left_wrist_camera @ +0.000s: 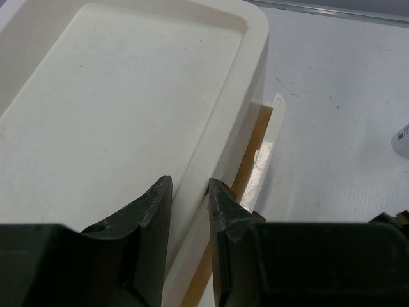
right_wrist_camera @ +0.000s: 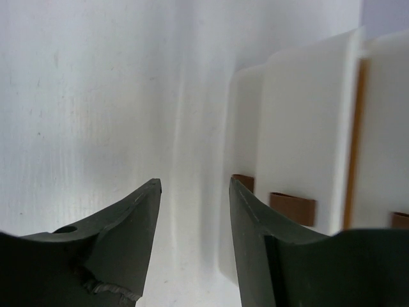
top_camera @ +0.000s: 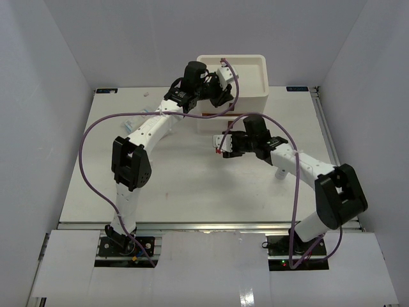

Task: Organize the makeup

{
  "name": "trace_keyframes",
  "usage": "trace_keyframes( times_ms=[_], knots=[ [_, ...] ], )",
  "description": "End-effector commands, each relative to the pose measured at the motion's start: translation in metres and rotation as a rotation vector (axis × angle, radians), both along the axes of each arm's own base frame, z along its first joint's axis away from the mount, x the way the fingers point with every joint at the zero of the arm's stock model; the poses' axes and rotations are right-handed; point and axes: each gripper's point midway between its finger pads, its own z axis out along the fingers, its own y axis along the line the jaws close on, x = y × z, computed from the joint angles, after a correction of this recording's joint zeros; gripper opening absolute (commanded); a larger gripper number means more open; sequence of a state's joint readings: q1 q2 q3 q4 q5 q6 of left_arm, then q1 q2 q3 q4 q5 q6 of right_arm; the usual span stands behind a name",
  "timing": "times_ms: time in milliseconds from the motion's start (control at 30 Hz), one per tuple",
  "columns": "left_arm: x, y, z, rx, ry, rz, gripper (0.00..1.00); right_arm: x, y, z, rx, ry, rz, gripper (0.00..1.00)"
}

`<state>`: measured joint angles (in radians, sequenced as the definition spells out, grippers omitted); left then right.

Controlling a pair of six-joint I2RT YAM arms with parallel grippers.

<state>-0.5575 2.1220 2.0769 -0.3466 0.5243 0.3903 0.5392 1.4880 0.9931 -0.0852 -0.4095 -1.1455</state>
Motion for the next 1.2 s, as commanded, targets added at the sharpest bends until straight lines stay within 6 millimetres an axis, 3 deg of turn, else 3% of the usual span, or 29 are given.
trace_keyframes(
  times_ms=[0, 100, 233, 433, 600, 733, 767, 800, 900, 1000, 1100, 1167],
  knots=[
    [-0.027, 0.006, -0.075, 0.102, 0.284, 0.003, 0.36, 0.018, -0.003, -0.026, -0.091, 0.026, -0.035, 0.5],
    [-0.026, 0.007, -0.076, 0.098, 0.289, 0.004, 0.36, 0.047, -0.007, -0.026, -0.08, -0.033, -0.151, 0.49],
    [-0.026, 0.006, -0.077, 0.093, 0.293, 0.0, 0.36, 0.09, -0.012, 0.001, 0.001, -0.19, -0.329, 0.49],
    [-0.028, 0.005, -0.082, 0.092, 0.312, -0.005, 0.36, 0.121, -0.022, 0.028, 0.077, -0.318, -0.482, 0.5],
    [-0.029, 0.005, -0.083, 0.085, 0.324, -0.005, 0.35, 0.125, -0.02, 0.031, 0.105, -0.313, -0.498, 0.53],
    [-0.028, 0.004, -0.079, 0.073, 0.327, 0.007, 0.36, 0.112, -0.016, 0.023, 0.101, -0.255, -0.454, 0.55],
    [-0.027, 0.005, -0.078, 0.07, 0.327, 0.018, 0.36, 0.104, -0.012, 0.03, 0.125, -0.236, -0.423, 0.56],
    [-0.026, 0.005, -0.073, 0.06, 0.324, 0.029, 0.36, 0.09, -0.006, 0.024, 0.124, -0.176, -0.364, 0.57],
    [-0.015, 0.007, -0.056, 0.017, 0.291, 0.087, 0.4, 0.049, -0.001, 0.043, 0.176, -0.077, -0.261, 0.58],
    [-0.003, 0.01, -0.025, -0.064, 0.248, 0.164, 0.51, 0.006, -0.002, 0.068, 0.242, 0.011, -0.182, 0.63],
    [0.006, 0.014, 0.027, -0.196, 0.176, 0.243, 0.65, -0.019, -0.026, 0.104, 0.321, 0.023, -0.203, 0.7],
    [0.014, 0.024, 0.057, -0.267, 0.124, 0.314, 0.81, -0.031, -0.04, 0.123, 0.393, 0.063, -0.226, 0.75]
  ],
)
